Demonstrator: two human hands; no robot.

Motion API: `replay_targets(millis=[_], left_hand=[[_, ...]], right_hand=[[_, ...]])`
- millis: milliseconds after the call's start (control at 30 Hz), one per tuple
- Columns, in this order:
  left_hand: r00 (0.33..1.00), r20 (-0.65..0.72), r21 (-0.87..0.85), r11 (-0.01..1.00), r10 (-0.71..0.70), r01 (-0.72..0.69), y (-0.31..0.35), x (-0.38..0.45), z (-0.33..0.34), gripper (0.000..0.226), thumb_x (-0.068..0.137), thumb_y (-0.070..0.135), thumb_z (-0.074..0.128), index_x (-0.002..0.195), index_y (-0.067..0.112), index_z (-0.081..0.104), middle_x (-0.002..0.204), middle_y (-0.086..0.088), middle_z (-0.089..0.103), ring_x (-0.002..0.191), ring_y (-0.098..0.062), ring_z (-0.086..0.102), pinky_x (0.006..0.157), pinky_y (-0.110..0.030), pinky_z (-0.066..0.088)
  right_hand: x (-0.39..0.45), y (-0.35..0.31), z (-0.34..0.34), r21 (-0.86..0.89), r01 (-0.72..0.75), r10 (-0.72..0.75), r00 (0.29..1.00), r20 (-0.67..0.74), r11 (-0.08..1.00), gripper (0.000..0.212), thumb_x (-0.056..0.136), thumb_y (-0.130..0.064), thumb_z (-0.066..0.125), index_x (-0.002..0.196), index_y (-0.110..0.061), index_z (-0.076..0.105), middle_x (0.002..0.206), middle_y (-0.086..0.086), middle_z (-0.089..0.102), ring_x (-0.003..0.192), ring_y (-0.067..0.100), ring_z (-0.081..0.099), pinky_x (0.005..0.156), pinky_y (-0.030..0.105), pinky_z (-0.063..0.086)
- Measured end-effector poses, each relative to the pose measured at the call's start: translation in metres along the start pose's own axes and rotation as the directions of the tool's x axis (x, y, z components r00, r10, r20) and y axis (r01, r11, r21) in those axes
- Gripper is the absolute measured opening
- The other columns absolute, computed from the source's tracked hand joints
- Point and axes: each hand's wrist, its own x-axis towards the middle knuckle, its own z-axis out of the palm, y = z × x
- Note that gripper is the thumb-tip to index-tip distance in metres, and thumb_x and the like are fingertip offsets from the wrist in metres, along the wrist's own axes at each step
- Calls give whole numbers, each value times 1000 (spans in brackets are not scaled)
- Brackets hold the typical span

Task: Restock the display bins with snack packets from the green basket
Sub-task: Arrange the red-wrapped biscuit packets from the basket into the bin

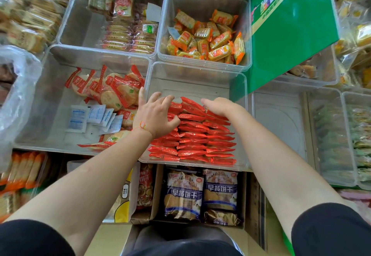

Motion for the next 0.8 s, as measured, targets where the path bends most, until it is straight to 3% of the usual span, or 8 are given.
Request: replay_targets(millis=[67, 133, 233, 333, 600, 700, 800], left_hand=[[1000, -1, -3, 1000, -2, 2, 0, 0, -1, 64, 86, 57, 39, 137, 20, 47, 123, -1, 66, 137, -25, 40, 118, -60, -4], [1000, -4, -3, 1000, -5, 5, 0, 0, -1, 65, 85, 57, 39, 137, 20, 47, 121, -1, 67, 137, -25, 41, 118, -60, -4], [1000, -3, -7, 1000, -2, 2, 0, -1, 0, 64, 85, 56, 41, 137, 20, 47, 120, -1, 68, 136, -25, 42, 118, -61, -3], [1000, -4, -9, 1000, -6, 6, -1, 0, 2, 65, 83, 56, 41, 138, 20, 46, 117, -1, 68, 135, -25, 43, 117, -62, 0], [1000, 10, -4, 1000, 0, 0, -1, 0, 0, 69, 83, 56, 40, 142, 20, 43, 121, -1, 67, 136, -25, 42, 117, -62, -1], [1000, 8, 4, 1000, 3, -3, 0, -1, 0, 69, 84, 56, 39, 142, 20, 43, 119, -1, 67, 135, -25, 42, 118, -62, -1], [1000, 10, 3, 1000, 9, -9, 0, -2, 2, 70, 83, 57, 37, 143, 21, 41, 120, 0, 67, 136, -25, 41, 117, -63, -1]], right_hand=[[4, -7, 6, -110, 73, -87, 988, -128, 991, 76, 97, -64, 21, 140, -11, 54, 151, 18, 42, 135, 37, 43, 111, 48, 37], [5, -19, 11, -113, 193, -213, 954, -210, 975, 63, 102, -51, 23, 136, -10, 57, 147, 17, 47, 134, 35, 43, 112, 48, 34], [3, -38, 20, -108, 328, -341, 930, -134, 938, 50, 101, -41, 28, 142, -24, 51, 151, 8, 45, 138, 29, 39, 114, 50, 29], [-1, -47, 24, -173, 310, -315, 949, -3, 935, 52, 98, -48, 25, 143, -37, 47, 154, 3, 40, 142, 28, 34, 114, 57, 20], [-9, -50, 33, -216, 329, -323, 944, 64, 919, 50, 100, -45, 18, 130, -30, 55, 144, 2, 53, 135, 25, 42, 113, 60, 14], [-11, -48, 41, -202, 316, -327, 945, -22, 927, 52, 101, -45, 19, 141, -29, 48, 145, 4, 52, 136, 26, 43, 115, 59, 11], [-18, -38, 52, -166, 330, -360, 909, -208, 929, 54, 100, -50, 26, 144, -27, 46, 146, 2, 51, 138, 25, 41, 117, 58, 10]])
